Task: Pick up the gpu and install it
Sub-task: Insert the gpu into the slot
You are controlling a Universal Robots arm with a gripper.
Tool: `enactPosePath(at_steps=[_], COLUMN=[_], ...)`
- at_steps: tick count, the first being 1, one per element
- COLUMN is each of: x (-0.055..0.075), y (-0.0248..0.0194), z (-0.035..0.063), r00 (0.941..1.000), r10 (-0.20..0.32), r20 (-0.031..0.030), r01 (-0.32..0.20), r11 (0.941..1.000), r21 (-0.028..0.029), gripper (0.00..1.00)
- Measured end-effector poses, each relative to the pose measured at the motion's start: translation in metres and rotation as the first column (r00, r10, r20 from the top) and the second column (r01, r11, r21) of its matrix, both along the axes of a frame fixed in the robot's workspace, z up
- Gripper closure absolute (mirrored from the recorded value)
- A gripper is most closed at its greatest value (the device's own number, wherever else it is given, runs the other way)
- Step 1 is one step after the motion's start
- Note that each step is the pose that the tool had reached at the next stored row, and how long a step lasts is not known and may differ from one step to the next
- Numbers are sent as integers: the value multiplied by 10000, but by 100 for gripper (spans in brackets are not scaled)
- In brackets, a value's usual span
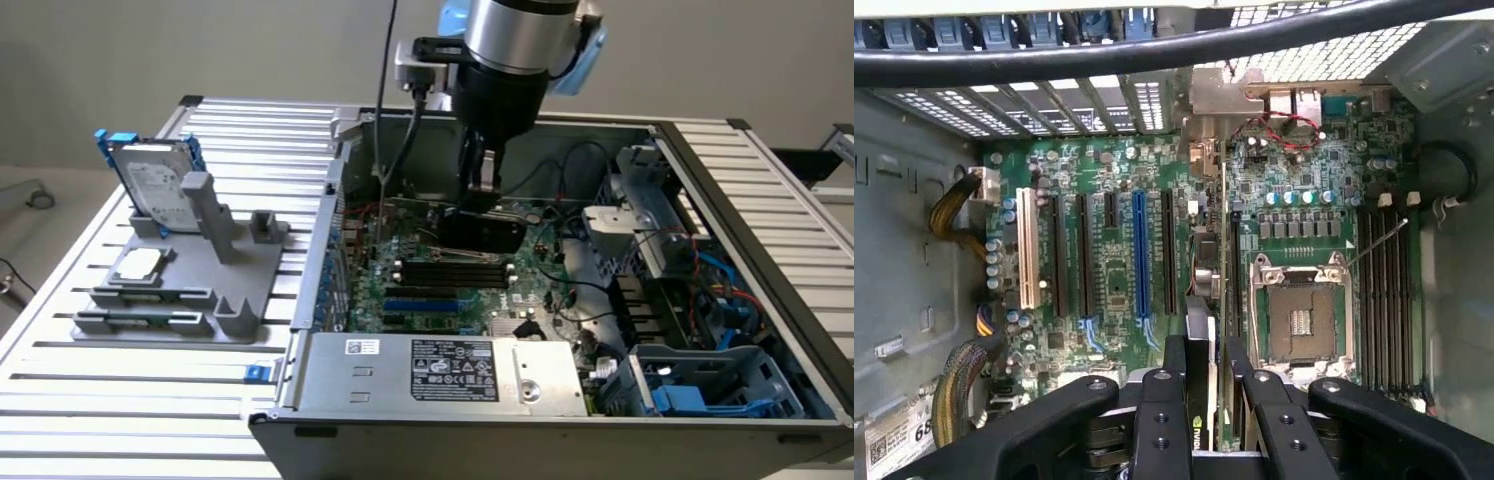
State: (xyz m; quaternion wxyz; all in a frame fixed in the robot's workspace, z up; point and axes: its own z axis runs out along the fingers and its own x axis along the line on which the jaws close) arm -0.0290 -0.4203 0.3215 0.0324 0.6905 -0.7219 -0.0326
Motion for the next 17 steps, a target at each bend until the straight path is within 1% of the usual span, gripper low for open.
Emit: enactPosePath(at_steps=[1,4,5,7,8,10,11,14,16,17], x=[-2,-10,-14,-32,-40,-49,-51,-55,-64,-68], y=[-24,-118,-145,-164,-167,-171,-179,-213,-262,-288], z=[-6,-11,-12,-16,-20,-22,-22,-22,-22,-22], r00=[10000,10000,10000,10000,10000,9997,9996,9992,9990,9989], r10=[6,7,6,34,92,227,269,384,418,438], r20=[-1,0,1,1,2,12,33,135,175,178], r01=[-6,-7,-6,-34,-92,-228,-270,-390,-426,-447], r11=[10000,10000,9999,9995,9992,9986,9984,9980,9979,9978], r21=[14,88,145,328,381,469,493,496,496,497], gripper=[73,73,73,73,73,73,73,73,73,73])
